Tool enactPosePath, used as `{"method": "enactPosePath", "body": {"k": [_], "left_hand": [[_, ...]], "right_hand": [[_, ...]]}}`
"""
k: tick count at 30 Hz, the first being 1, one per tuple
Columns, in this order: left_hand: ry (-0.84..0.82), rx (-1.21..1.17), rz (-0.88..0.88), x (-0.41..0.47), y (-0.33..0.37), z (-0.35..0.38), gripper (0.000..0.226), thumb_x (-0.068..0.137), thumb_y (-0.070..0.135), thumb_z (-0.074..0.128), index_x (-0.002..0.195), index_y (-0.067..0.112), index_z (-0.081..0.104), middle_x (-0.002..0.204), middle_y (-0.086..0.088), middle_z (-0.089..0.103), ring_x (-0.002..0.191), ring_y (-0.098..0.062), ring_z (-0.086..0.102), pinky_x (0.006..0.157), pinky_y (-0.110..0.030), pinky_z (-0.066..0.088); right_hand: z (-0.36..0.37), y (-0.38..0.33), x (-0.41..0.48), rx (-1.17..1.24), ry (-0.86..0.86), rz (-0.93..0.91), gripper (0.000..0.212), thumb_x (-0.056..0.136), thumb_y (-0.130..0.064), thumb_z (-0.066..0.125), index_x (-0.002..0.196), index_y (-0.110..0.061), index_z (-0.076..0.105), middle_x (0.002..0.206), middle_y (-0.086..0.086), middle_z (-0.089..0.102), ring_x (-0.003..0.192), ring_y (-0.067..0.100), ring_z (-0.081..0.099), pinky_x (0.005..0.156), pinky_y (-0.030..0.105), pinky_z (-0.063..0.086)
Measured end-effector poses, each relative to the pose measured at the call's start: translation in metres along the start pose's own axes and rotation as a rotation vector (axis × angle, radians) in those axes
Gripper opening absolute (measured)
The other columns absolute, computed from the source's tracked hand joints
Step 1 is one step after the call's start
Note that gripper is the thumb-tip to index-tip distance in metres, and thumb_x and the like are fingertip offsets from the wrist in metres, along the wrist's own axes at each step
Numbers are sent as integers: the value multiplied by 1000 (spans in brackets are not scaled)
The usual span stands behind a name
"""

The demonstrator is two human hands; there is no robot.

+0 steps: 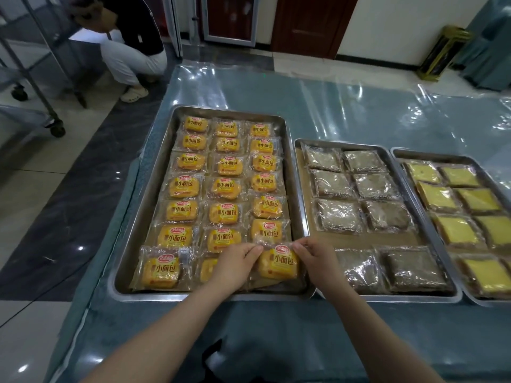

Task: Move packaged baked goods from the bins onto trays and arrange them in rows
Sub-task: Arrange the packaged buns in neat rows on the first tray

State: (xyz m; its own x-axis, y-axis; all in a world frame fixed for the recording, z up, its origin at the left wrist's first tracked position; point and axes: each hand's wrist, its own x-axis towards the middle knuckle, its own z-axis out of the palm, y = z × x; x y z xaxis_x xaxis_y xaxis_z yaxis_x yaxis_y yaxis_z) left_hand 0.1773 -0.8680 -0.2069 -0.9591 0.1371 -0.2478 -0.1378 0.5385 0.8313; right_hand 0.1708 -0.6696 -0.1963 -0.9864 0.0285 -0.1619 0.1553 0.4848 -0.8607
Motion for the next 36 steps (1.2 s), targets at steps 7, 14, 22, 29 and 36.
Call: {"method": "enactPosePath", "body": {"k": [7,14,22,29,36], "left_hand": [[99,143,55,-6,2,7,24,95,37,48,72,35,53,61,14,57,58,-2,56,53,-23,43],[286,333,49,-16,-16,0,19,94,37,49,93,29,66,78,16,63,70,-1,56,65,-28,51],[158,634,188,-20,-25,0,23,90,44,54,100,31,70,95,7,63,96,-15,50,77,-30,43],[321,563,226,-15,-34,-21,46,87,36,60,130,26,53,136,3,48,128,-21,39,105,-37,32],[-68,827,25,7,-53,-17,79,90,67,20,138,34,-33,146,-8,-41,132,-27,-39,109,-45,-20]], "right_hand": [[-6,0,-9,-40,-96,-36,34,77,-36,76,100,-49,55,94,-16,64,80,3,64,66,24,54],[16,5,-8,-757,-190,-339,50,94,-37,50,142,-24,40,152,0,29,139,18,20,113,33,17],[38,2,-1,-810,-464,-483,56,98,-43,42,149,-33,22,159,-8,9,146,15,-1,116,40,-1],[38,12,8,-752,-382,-479,57,95,-42,46,148,-35,23,156,-13,-5,142,9,-19,114,34,-8],[65,-7,55,-856,-286,-411,65,96,-48,40,150,-35,8,156,-3,-19,141,21,-25,114,44,-10]]}}
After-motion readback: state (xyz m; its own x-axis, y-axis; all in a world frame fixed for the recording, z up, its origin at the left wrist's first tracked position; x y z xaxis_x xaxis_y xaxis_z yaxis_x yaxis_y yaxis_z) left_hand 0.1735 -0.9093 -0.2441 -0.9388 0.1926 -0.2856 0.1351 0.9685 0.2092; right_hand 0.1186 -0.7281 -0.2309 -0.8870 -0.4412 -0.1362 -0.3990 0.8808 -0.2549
